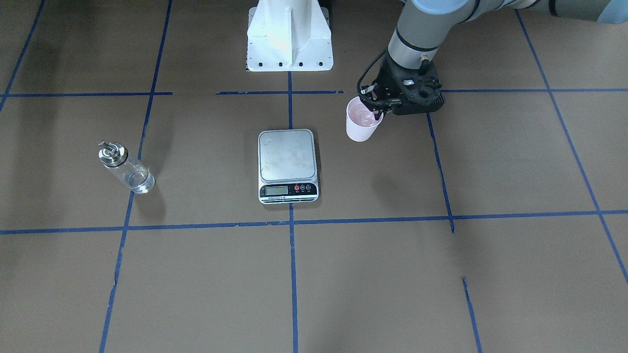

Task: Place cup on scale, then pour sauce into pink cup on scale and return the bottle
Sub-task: 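Carry the pink cup with the left gripper onto the scale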

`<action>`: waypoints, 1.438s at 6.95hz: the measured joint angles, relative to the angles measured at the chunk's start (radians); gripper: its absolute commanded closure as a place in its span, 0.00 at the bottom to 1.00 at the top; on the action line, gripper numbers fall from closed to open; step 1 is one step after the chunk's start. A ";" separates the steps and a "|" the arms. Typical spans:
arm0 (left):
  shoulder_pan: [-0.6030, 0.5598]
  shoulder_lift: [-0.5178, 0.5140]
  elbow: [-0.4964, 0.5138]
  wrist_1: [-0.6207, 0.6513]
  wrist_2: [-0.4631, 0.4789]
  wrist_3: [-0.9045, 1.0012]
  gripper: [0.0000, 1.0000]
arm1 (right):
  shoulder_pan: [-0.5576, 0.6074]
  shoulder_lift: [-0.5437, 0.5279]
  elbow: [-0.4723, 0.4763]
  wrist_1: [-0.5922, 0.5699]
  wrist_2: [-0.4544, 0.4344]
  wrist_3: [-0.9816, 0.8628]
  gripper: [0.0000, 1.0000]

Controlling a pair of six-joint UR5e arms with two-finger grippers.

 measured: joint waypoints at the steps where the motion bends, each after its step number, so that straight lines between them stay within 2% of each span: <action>1: 0.038 -0.055 0.032 0.002 0.012 -0.073 1.00 | -0.020 0.002 0.040 -0.005 0.004 0.070 0.00; 4: 0.123 -0.186 0.181 -0.021 0.067 -0.210 1.00 | -0.082 -0.001 0.164 -0.023 0.005 0.253 0.00; 8: 0.157 -0.222 0.302 -0.130 0.096 -0.265 1.00 | -0.232 -0.008 0.418 -0.088 0.001 0.519 0.00; 10: 0.159 -0.232 0.327 -0.152 0.097 -0.268 1.00 | -0.305 -0.030 0.500 -0.085 -0.053 0.603 0.00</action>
